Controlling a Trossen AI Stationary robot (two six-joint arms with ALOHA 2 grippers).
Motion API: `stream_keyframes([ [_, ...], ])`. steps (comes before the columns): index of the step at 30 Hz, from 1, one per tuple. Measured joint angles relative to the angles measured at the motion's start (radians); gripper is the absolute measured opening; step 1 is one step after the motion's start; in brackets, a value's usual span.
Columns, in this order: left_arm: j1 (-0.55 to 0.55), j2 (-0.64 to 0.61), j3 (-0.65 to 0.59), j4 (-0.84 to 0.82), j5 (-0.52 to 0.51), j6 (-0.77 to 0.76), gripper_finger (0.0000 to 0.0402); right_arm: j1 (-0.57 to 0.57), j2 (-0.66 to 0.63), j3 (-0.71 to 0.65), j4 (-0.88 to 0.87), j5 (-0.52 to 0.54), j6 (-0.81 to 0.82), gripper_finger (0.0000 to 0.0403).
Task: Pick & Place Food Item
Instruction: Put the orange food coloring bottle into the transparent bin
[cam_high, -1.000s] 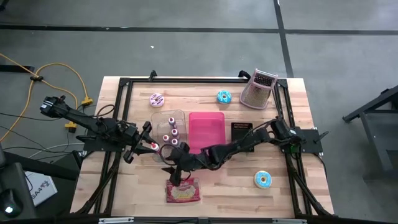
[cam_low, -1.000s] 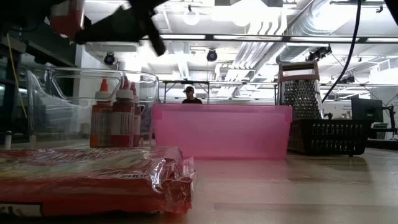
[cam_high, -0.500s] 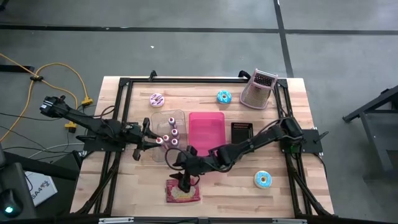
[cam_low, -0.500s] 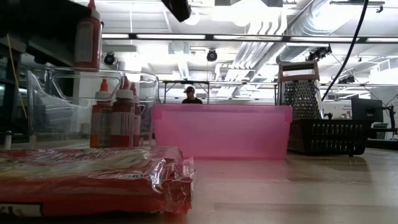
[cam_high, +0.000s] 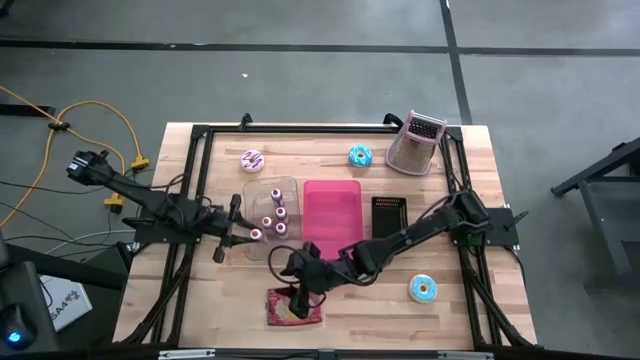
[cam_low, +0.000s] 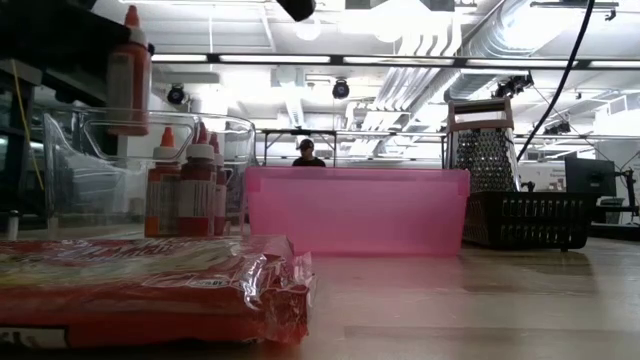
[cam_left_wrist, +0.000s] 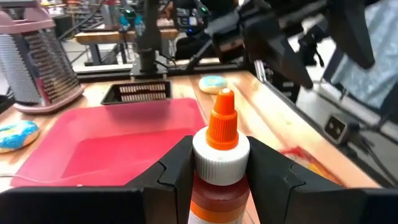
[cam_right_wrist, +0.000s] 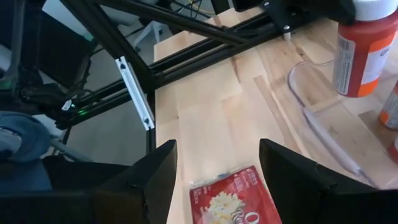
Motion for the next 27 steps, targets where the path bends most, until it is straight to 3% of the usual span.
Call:
stream_keyframes([
  [12, -0.016, 0.019, -0.051, -0.044, -0.025, 0.002, 0.0116, 0.007, 0.000, 0.000, 0.018, 0.012, 0.020, 0.0215],
  [20, -0.015, 0.019, -0.146, 0.100, -0.081, -0.003, 0.0116, 0.014, 0.001, -0.001, 0.023, 0.022, 0.029, 0.0215],
  [27, -0.012, 0.020, -0.172, 0.123, -0.083, -0.021, 0.0116, 0.022, 0.002, -0.001, 0.034, 0.027, 0.030, 0.0215],
])
